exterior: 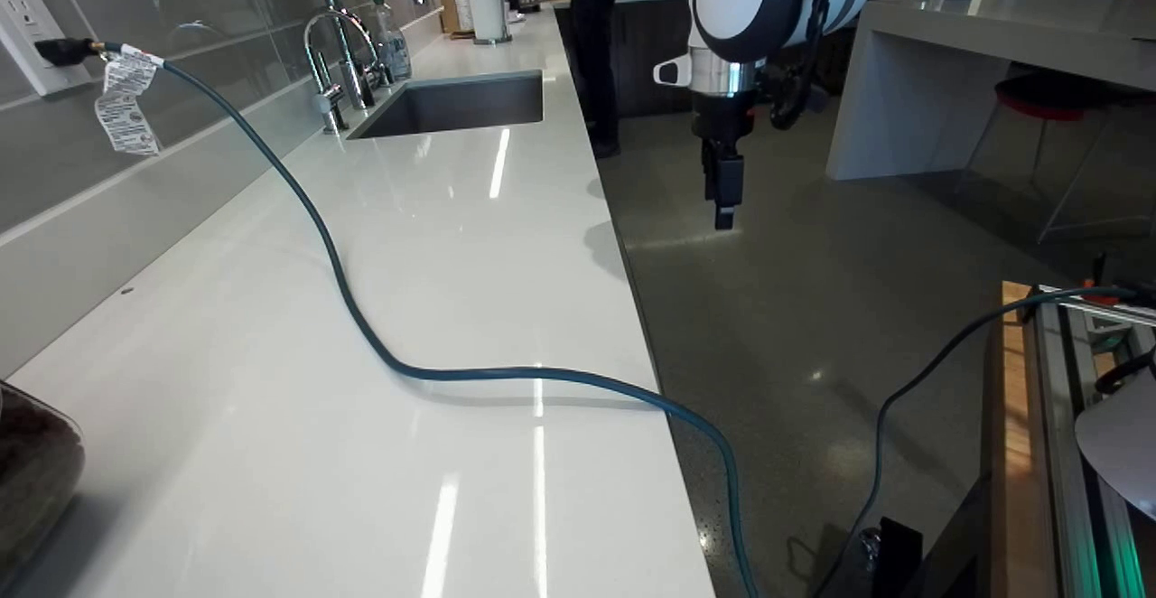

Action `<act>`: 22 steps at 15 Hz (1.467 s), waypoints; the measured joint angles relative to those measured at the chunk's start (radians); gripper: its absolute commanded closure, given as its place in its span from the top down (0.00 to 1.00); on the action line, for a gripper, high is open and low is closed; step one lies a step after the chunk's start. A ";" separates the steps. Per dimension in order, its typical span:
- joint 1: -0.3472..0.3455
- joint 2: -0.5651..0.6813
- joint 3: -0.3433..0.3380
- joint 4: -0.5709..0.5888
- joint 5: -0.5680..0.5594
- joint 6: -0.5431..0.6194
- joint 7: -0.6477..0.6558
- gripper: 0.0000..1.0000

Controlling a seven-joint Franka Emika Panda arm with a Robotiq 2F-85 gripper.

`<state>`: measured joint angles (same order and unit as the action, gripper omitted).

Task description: Press the button on the object

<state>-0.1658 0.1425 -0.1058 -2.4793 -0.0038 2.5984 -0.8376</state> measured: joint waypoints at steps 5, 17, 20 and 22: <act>0.008 -0.063 0.004 -0.018 -0.030 -0.061 0.050 1.00; 0.045 -0.175 0.009 -0.078 -0.057 -0.090 0.119 1.00; 0.054 -0.194 0.012 -0.091 -0.066 -0.090 0.134 1.00; 0.054 -0.200 0.013 -0.093 -0.066 -0.090 0.136 1.00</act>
<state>-0.1117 -0.0570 -0.0930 -2.5728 -0.0701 2.5087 -0.7017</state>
